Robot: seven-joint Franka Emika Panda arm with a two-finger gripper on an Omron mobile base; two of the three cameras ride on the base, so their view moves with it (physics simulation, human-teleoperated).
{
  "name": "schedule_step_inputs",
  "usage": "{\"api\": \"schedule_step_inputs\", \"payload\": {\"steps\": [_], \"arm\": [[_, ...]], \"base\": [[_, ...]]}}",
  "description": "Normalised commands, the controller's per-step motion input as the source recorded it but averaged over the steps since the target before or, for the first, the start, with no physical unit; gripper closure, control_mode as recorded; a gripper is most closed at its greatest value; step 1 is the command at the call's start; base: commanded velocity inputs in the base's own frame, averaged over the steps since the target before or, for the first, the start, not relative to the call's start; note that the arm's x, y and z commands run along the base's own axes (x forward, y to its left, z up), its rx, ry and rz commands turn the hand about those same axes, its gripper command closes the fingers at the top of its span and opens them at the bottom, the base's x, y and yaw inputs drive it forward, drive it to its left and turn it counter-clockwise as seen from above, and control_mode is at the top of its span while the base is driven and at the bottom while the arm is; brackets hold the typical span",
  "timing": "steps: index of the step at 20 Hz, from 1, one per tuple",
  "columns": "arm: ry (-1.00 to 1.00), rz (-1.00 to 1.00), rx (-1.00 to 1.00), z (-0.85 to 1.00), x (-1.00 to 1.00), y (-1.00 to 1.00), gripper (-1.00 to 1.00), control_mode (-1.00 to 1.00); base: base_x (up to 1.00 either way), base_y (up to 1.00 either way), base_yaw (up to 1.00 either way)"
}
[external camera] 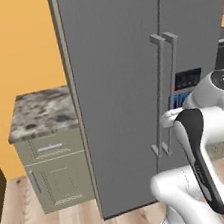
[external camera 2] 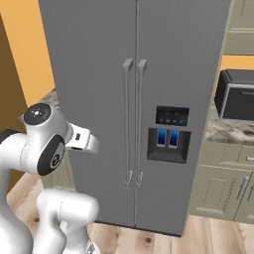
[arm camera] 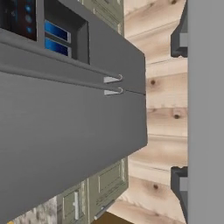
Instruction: Retrieve the orange and banana from the fridge and place them into the bowl on the dining table.
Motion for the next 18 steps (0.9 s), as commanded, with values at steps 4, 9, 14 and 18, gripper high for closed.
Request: {"api": "schedule_step_inputs", "payload": {"steps": [4, 9, 14, 18], "arm": [[0.0, 0.0, 0.0, 0.0, 0.0, 0.0, -1.0, 1.0], [0.0, 0.0, 0.0, 0.0, 0.0, 0.0, -1.0, 1.0], [0.0, 0.0, 0.0, 0.0, 0.0, 0.0, -1.0, 1.0], [0.0, 0.0, 0.0, 0.0, 0.0, 0.0, -1.0, 1.0]], "base": [[-0.5, -0.44, -0.01], [-0.47, -0.55, -0.01], [-0.35, -0.32, -0.01], [-0.02, -0.03, 0.0]]}}
